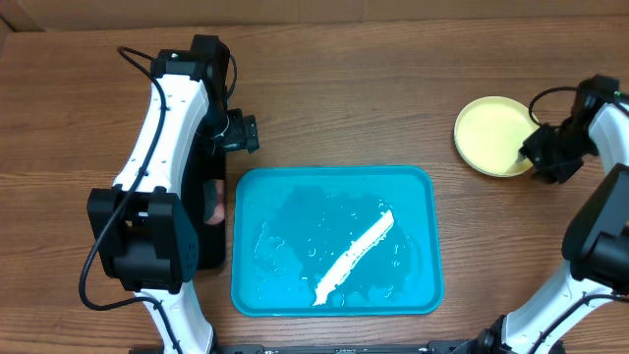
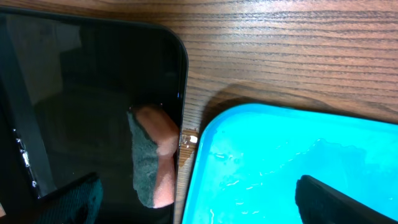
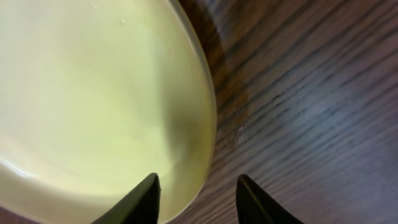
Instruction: Clean dirty plates on tray and stack at the side
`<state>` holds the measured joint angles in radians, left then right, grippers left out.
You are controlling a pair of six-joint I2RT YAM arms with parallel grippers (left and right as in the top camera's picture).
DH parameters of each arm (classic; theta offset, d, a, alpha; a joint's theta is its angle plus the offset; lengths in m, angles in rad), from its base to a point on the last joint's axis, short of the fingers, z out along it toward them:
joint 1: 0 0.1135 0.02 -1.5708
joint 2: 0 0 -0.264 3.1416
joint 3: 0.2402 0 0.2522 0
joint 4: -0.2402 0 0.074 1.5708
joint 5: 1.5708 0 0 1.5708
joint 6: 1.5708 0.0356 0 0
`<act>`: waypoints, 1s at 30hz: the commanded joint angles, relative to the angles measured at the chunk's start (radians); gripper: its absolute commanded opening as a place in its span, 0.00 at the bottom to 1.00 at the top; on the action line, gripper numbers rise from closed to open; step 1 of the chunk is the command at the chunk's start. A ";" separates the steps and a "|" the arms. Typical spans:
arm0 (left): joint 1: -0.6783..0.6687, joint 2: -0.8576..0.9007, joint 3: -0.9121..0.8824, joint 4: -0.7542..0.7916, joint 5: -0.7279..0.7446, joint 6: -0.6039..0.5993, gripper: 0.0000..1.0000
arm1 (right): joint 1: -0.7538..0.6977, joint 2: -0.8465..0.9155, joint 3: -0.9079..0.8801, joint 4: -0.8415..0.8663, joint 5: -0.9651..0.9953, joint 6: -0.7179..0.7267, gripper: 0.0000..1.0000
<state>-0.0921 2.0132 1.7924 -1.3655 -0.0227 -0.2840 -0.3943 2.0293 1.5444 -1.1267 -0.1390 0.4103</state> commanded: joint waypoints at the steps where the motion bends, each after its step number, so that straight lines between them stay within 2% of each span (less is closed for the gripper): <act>1: 0.000 -0.027 0.022 -0.003 -0.010 0.015 1.00 | 0.014 -0.136 0.092 -0.025 0.010 -0.022 0.44; 5: 0.000 -0.027 0.022 0.000 -0.018 0.015 1.00 | 0.040 -0.224 0.156 -0.091 -0.013 -0.083 0.61; 10: 0.000 -0.042 0.026 0.024 -0.100 0.002 1.00 | 0.112 -0.344 0.204 -0.155 -0.024 -0.175 0.63; 15: 0.000 -0.141 0.072 0.045 -0.153 -0.007 1.00 | 0.213 -0.443 0.206 -0.158 -0.019 -0.207 0.63; 17: 0.000 -0.208 0.096 0.050 -0.170 -0.003 1.00 | 0.251 -0.468 0.206 -0.158 -0.019 -0.207 1.00; 23: 0.000 -0.454 0.118 0.058 -0.227 0.008 1.00 | 0.331 -0.494 0.206 -0.154 -0.008 -0.238 1.00; 30: 0.000 -0.726 0.118 -0.003 -0.286 -0.009 0.99 | 0.404 -0.506 0.206 -0.151 0.034 -0.265 1.00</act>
<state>-0.0921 1.3384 1.9060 -1.3506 -0.2569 -0.2852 -0.0154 1.5547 1.7317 -1.2835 -0.1326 0.1692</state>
